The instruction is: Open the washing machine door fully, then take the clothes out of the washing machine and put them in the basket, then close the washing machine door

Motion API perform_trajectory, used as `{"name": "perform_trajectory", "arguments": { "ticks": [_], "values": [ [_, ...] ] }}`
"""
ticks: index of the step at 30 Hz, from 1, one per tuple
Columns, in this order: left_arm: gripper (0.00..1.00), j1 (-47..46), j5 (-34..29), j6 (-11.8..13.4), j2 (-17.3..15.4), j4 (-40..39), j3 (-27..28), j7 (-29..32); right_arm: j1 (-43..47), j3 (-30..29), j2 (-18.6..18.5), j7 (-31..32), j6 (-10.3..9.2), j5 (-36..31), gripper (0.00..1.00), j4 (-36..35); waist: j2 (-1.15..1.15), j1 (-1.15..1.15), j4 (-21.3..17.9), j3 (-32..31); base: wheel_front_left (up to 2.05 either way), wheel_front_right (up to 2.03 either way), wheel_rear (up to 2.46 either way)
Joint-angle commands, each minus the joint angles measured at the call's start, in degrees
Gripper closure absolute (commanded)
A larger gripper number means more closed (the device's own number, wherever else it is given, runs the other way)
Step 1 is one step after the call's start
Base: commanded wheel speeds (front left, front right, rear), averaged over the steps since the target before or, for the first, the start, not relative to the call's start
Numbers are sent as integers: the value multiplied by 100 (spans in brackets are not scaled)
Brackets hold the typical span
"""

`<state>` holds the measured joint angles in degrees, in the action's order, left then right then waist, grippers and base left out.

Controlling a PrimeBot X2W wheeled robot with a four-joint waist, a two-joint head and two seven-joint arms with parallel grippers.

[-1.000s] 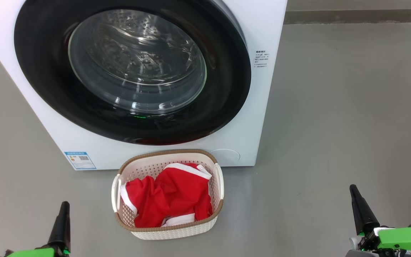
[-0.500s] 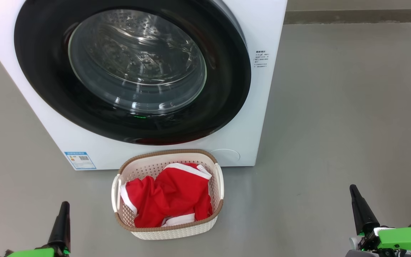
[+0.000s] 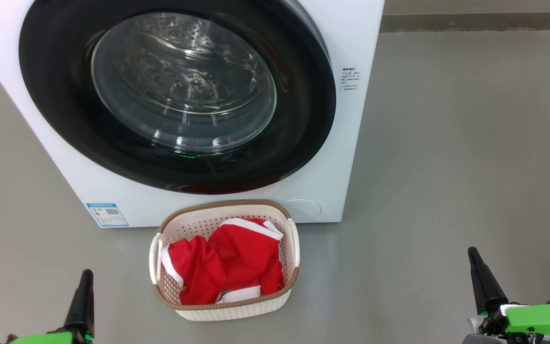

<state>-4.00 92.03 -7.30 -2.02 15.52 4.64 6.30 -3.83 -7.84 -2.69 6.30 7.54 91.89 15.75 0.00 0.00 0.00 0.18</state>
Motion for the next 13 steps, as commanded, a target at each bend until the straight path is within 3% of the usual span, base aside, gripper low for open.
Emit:
{"name": "perform_trajectory", "arguments": {
  "ticks": [1,13],
  "values": [
    [100,-219,9,-19,-87,-149,194,23,-236,126,-19,24,-5,23,100,-172,0,0,0,0,0,0,0],
    [100,-219,9,-19,-87,-149,194,23,-236,125,-19,24,-5,23,100,-172,0,0,0,0,0,0,0]
  ]
}}
